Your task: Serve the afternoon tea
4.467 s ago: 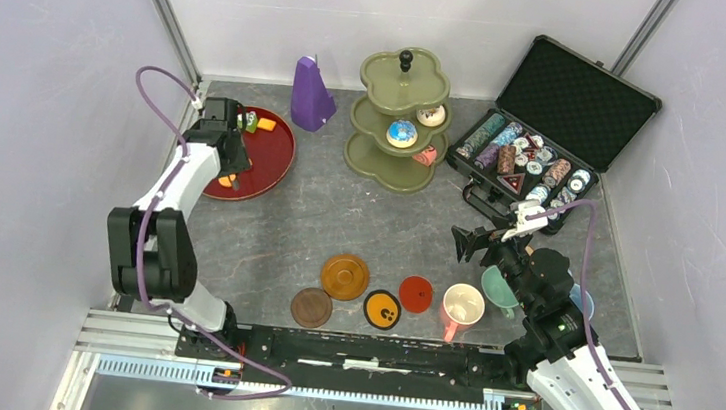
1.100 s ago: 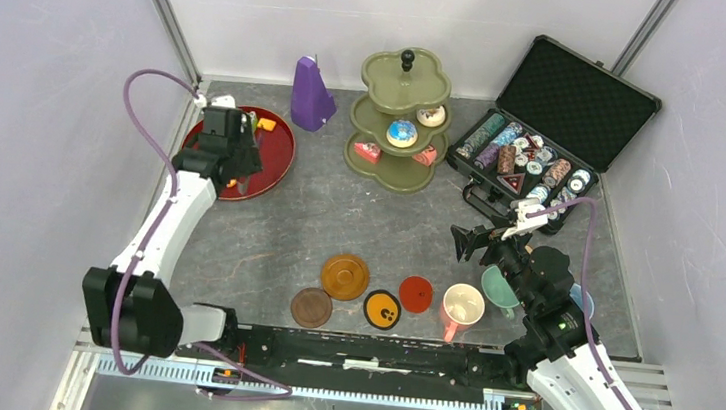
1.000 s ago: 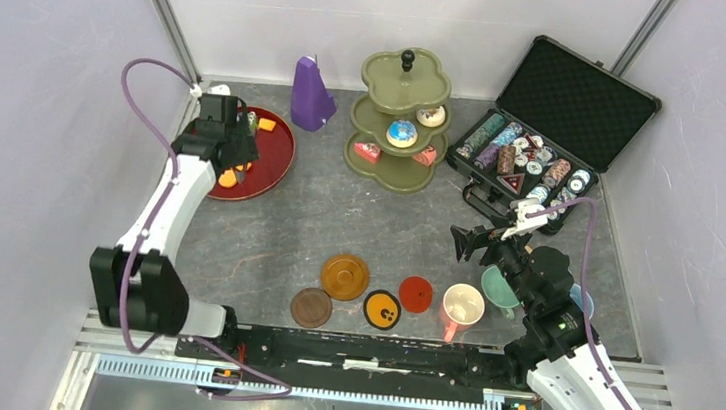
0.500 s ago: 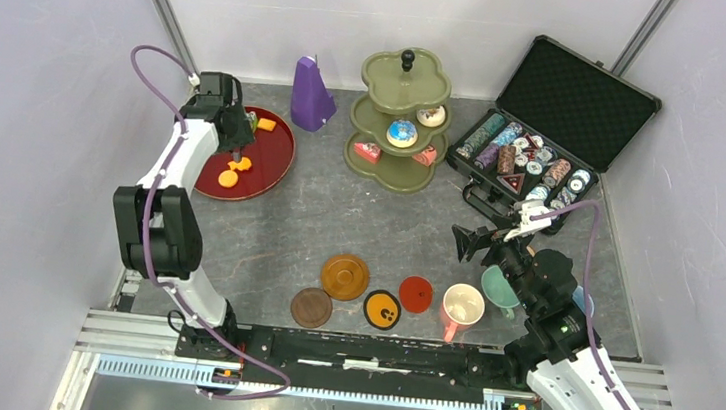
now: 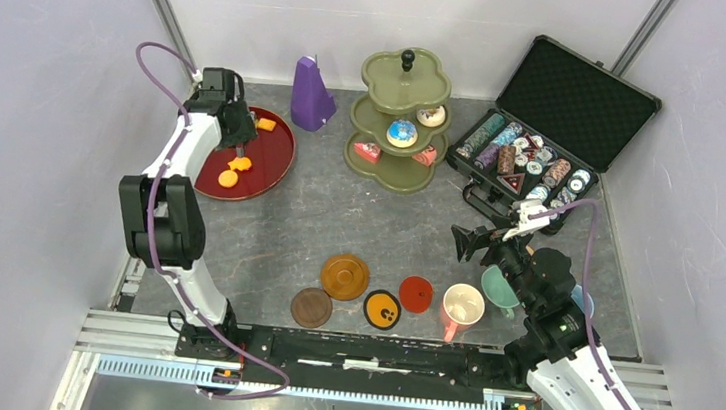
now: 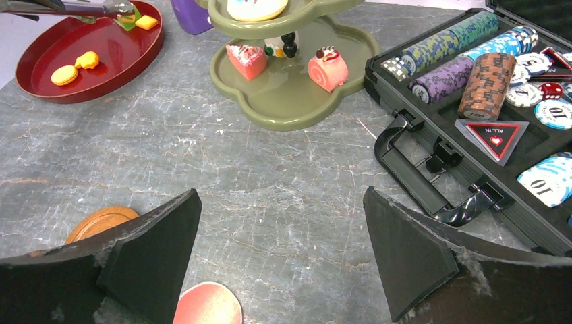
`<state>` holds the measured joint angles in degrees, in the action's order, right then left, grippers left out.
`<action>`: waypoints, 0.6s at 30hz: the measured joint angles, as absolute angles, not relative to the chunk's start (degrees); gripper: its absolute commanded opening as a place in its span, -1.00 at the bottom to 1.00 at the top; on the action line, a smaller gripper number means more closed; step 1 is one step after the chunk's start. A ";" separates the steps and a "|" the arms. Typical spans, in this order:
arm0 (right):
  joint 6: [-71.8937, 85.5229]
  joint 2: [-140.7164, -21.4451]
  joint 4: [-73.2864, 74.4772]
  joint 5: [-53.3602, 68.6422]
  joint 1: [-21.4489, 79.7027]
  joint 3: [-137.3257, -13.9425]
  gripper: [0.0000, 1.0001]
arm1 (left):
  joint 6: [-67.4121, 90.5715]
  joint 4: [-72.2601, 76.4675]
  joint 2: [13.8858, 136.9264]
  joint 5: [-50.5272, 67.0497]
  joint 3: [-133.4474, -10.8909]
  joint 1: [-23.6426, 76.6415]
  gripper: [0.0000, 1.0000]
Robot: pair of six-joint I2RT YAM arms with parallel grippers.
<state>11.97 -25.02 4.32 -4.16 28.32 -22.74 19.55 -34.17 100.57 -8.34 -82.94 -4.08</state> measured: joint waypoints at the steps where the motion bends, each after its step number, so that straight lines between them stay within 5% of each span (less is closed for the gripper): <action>1: 11.97 -25.10 4.32 -4.14 28.32 -22.74 0.96 | 19.55 -34.02 100.95 -8.34 -83.42 -4.12 0.20; 18: 11.97 -26.09 4.29 -4.40 28.32 -22.72 0.96 | 19.57 -32.45 106.37 -7.46 -87.44 -4.73 0.04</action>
<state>11.97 -26.09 4.29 -4.40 28.32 -22.72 19.57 -32.45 106.37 -7.46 -87.44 -4.73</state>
